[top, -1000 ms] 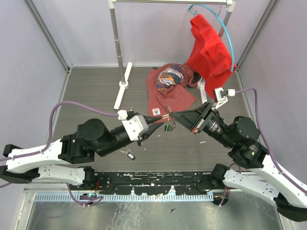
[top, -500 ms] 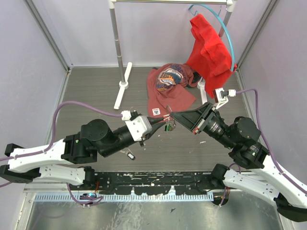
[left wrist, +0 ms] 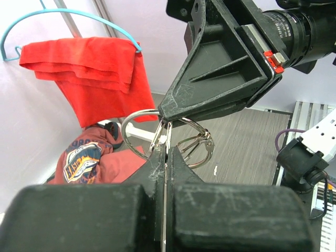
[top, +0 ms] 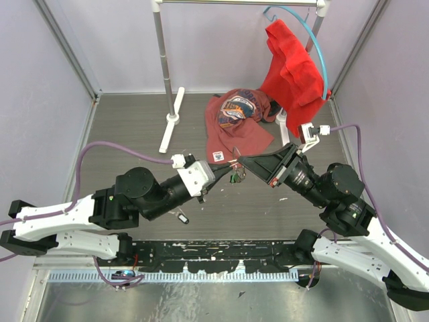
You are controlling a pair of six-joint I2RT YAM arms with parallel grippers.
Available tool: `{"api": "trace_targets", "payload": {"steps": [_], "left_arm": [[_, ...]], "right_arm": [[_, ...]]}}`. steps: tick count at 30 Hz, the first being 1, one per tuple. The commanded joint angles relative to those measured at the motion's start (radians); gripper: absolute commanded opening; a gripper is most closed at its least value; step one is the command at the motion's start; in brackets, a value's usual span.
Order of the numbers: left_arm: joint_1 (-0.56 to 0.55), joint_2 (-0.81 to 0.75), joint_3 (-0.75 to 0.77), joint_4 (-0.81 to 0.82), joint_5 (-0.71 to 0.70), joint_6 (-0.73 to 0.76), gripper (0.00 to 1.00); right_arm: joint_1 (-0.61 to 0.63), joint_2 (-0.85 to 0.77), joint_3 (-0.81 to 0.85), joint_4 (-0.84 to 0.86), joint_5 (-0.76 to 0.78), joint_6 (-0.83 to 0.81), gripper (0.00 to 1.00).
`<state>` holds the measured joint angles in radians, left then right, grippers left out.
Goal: Put the keys on the keyring
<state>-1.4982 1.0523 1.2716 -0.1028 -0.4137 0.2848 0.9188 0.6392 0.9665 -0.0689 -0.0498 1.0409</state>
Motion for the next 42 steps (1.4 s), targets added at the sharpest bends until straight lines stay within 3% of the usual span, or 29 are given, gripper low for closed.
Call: {"api": "trace_targets", "payload": {"steps": [1,8,19,29,34,38,42], "left_arm": [[-0.007,-0.004,0.038,0.047,-0.023,0.004,0.0],[-0.008,-0.004,0.082,-0.07,-0.019,-0.016,0.0],[-0.008,-0.019,0.118,-0.195,-0.01,-0.06,0.0],[-0.008,-0.008,0.139,-0.253,-0.033,-0.06,0.0],[-0.007,0.012,0.16,-0.266,-0.041,-0.055,0.0],[-0.008,0.024,0.165,-0.271,-0.042,-0.055,0.0],[-0.008,0.03,0.165,-0.28,-0.047,-0.055,0.0]], "right_arm": [[0.0,-0.01,0.008,0.04,0.008,-0.024,0.08],[0.0,-0.016,0.097,-0.086,0.065,-0.128,0.38],[0.0,-0.031,0.237,-0.342,0.154,-0.312,0.51],[0.0,0.001,0.332,-0.504,0.116,-0.221,0.55],[0.0,0.038,0.285,-0.474,0.002,-0.147,0.54],[0.0,0.059,0.244,-0.409,-0.079,-0.115,0.42],[0.0,0.066,0.215,-0.347,-0.114,-0.097,0.41]]}}
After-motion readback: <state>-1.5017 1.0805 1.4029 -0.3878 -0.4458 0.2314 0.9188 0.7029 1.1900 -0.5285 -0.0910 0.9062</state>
